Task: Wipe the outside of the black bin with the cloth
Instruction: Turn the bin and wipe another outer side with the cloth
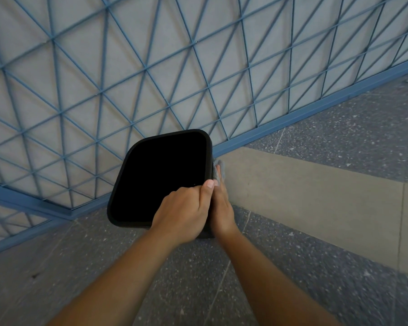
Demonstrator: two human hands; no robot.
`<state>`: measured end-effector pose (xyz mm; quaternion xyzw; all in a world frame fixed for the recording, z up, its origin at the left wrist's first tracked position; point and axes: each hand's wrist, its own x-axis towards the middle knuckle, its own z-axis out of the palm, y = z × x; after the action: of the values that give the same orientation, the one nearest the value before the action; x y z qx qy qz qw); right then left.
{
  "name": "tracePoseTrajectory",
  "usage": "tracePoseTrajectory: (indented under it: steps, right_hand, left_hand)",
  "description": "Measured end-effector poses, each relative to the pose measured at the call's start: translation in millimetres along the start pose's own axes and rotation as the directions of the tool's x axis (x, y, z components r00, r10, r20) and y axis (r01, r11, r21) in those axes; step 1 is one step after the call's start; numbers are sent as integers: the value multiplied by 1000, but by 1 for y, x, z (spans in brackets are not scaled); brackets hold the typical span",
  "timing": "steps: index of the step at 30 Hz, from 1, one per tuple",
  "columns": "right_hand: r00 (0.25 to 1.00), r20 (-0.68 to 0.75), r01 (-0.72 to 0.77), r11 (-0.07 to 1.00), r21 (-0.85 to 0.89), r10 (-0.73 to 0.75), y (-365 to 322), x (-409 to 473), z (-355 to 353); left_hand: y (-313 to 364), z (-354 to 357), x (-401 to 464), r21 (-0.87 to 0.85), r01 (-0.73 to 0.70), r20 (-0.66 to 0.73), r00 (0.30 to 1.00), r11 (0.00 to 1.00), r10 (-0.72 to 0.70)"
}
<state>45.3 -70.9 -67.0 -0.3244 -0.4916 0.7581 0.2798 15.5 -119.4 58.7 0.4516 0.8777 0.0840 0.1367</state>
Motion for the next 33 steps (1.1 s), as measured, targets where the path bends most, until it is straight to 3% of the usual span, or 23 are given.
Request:
tracePoseTrajectory:
  steps: [2, 8, 12, 18, 22, 27, 33]
  right_hand:
    - [1000, 16, -18, 1000, 4, 18, -9, 13, -4]
    - [990, -23, 139, 990, 21, -138, -16, -18, 7]
    - [998, 17, 56, 998, -2, -56, -24, 14, -1]
    - [991, -33, 134, 991, 4, -133, -19, -18, 7]
    - [997, -17, 78, 997, -4, -78, -16, 5, 2]
    - [976, -104, 199, 979, 48, -193, 4, -33, 20]
    - [983, -125, 137, 991, -6, -137, -2, -18, 13]
  left_hand:
    - [-2, 2, 1, 8, 5, 4, 1000, 1000, -5]
    - [-1, 1, 2, 16, -3, -10, 1000, 1000, 3]
    - [-2, 3, 3, 0, 20, 3, 1000, 1000, -20]
    - [-1, 2, 2, -9, 11, -2, 1000, 1000, -11]
    - [-2, 3, 3, -13, 11, -1, 1000, 1000, -11]
    - [-6, 3, 2, -22, 13, 3, 1000, 1000, -13]
    - [-3, 2, 1, -11, 5, 2, 1000, 1000, -5]
